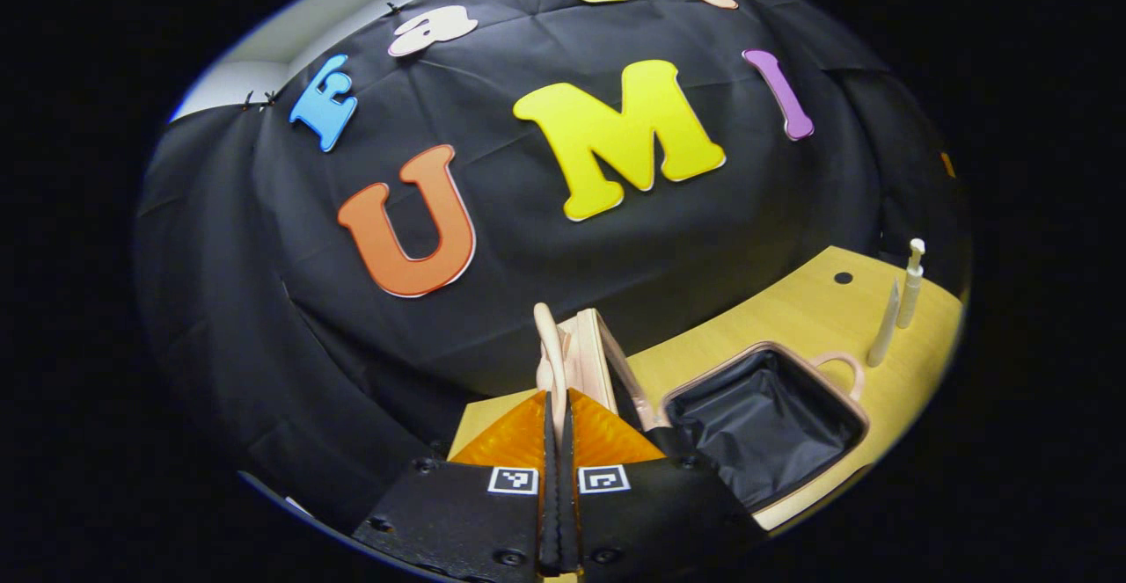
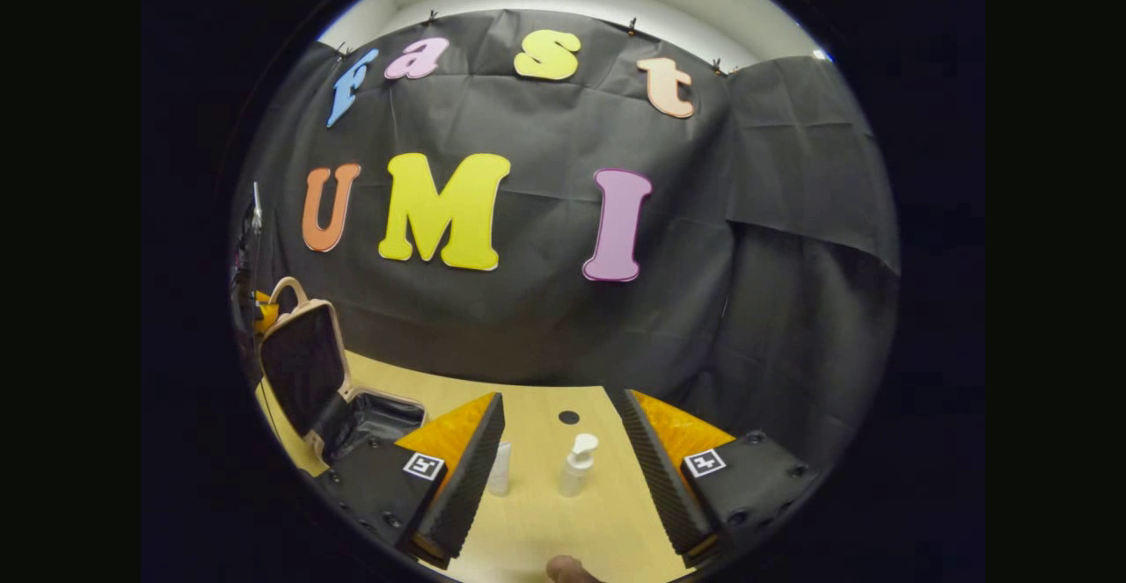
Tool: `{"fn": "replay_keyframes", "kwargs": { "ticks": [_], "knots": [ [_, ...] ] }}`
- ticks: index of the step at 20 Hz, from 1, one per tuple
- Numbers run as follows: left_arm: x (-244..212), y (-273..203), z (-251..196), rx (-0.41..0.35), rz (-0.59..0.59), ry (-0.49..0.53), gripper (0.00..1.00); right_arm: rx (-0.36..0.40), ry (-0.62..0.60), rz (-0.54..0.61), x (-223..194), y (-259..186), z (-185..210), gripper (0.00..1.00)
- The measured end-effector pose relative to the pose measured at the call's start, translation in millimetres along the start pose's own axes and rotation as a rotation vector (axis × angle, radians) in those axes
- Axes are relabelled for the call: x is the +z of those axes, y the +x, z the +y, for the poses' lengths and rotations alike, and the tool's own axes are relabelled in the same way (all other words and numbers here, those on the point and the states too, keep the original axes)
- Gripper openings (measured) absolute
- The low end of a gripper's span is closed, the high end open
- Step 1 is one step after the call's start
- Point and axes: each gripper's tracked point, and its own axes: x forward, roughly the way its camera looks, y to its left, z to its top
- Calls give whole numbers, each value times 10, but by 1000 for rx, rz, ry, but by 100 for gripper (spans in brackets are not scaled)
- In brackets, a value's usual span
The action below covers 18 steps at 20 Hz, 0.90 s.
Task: First open the suitcase, pack the skin care products into it, and then close the suitcase.
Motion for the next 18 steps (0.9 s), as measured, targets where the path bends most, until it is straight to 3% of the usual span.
{"fn": "replay_keyframes", "kwargs": {
  "ticks": [8,18],
  "knots": [
    [-1101,459,714,-39,93,-49,2,-35,-6,58,-120,-161,380,80],
    [-2617,879,643,-147,321,-381,3,-60,-80,135,-311,-338,475,80]
  ]
}}
